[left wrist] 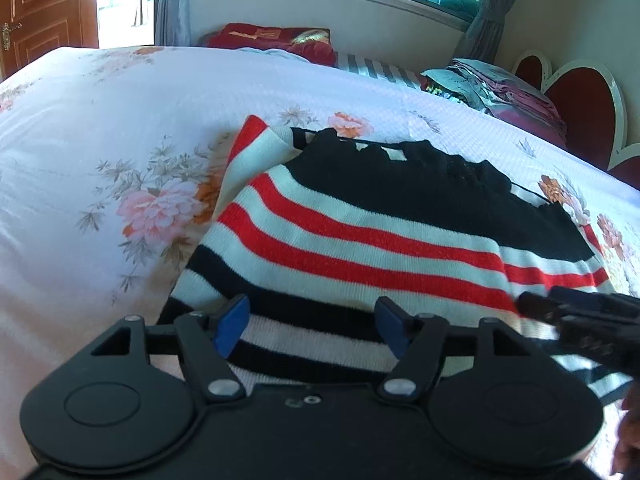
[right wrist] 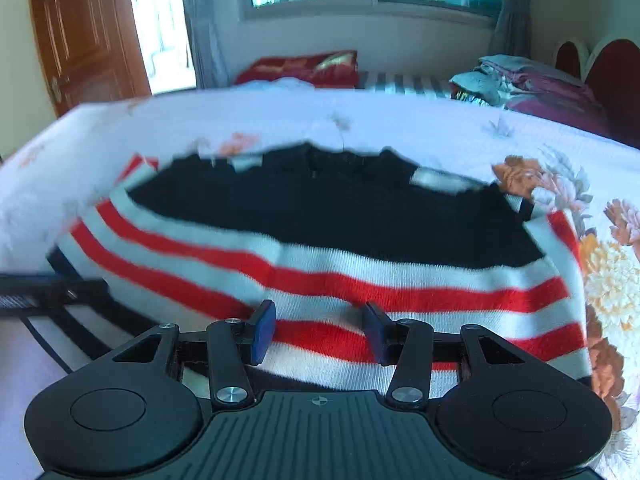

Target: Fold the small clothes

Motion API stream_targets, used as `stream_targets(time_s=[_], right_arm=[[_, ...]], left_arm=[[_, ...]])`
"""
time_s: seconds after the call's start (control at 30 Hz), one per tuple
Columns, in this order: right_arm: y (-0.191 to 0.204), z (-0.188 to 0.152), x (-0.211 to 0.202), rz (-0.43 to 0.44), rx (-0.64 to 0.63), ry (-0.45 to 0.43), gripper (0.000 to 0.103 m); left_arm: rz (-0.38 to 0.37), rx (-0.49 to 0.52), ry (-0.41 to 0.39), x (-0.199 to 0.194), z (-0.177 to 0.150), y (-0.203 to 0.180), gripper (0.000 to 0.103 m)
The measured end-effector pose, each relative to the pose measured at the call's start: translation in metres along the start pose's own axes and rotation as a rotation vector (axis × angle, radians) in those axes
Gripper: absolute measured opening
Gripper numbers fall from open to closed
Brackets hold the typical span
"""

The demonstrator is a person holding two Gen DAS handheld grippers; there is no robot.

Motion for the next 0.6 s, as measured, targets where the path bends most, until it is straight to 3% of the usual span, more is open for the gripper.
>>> stream_targets(time_s=[0.1,0.27,0.6], right_arm=[[0.005,-0.005,0.002,-0.014,-0.079,-0.002,0.049],[0.004,-0.007,0.004,-0.031,-0.066,0.005,0.049],[0.005,-0.005,-0.002,-0.046,-0.047,0.008,0.05]], left_arm=[[0.0,-0.015,0.012,-0.01,0.002,0.004,0.078],[-0.023,-0.086,0.035,-0.033,0.001,0.019,0.086],[-0.067,-0.458,0.125,-0.054,-0.033,0.057,0.088]])
Point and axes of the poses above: each gripper's, at about its wrist camera, not at the fingertips, and x roughly the way its jaws point, y to its left, z to its top, the point moved 10 cm from there along x, roughly the way its jaws point, and after that the axes turned 14 degrees about -y, right-handed, at the moved point
